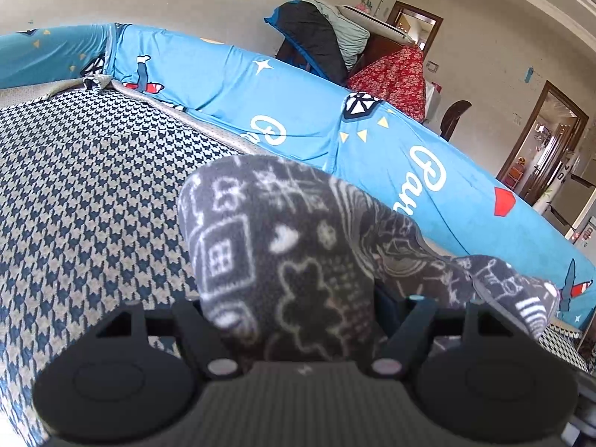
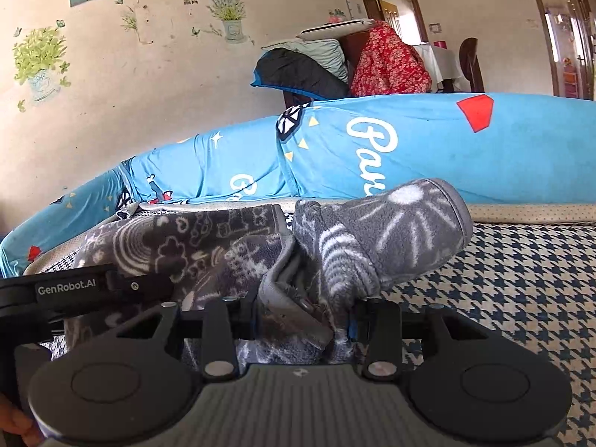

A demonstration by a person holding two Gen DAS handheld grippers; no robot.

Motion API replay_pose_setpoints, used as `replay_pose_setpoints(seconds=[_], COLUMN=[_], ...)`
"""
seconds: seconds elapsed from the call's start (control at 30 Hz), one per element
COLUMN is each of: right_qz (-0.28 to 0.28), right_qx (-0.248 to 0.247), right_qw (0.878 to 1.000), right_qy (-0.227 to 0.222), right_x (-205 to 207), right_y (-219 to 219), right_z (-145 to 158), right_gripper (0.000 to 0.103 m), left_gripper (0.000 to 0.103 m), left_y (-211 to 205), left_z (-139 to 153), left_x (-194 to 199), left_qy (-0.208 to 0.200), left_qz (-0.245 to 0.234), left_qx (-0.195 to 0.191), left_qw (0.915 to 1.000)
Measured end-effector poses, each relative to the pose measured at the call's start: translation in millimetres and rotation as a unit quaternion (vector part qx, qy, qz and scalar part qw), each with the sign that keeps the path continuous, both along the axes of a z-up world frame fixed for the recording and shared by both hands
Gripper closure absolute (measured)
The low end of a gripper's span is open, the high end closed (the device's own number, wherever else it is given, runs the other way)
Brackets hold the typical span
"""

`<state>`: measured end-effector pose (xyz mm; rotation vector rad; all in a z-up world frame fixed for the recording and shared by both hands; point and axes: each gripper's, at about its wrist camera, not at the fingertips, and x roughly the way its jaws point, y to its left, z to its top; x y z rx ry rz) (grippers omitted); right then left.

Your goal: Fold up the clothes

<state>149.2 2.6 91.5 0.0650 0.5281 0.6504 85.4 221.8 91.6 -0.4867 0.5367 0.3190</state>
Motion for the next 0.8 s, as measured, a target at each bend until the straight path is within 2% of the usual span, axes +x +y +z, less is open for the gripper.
replay_pose_setpoints(seconds=[0.4,0.8], right_qz=[0.033,0.050], right_qx=[0.007,0.009], right_qw=[0.999,0.998], right_qy=[-0.009,-0.045], right_x=[11.2,15.6], right_y=[36.7,62.1], right_z=[-10.9,-4.7], right_gripper=[0.063,0.063], left_gripper=[0.031,0.031], left_y=[29.5,45.4], left_z=[0.8,10.7], left_x=[4.5,15.9], left_qy=[-0.001,-0.013], left_qz=[0.037,0.054], left_qx=[0.004,0.020], left_qw=[0.9993,0.9983])
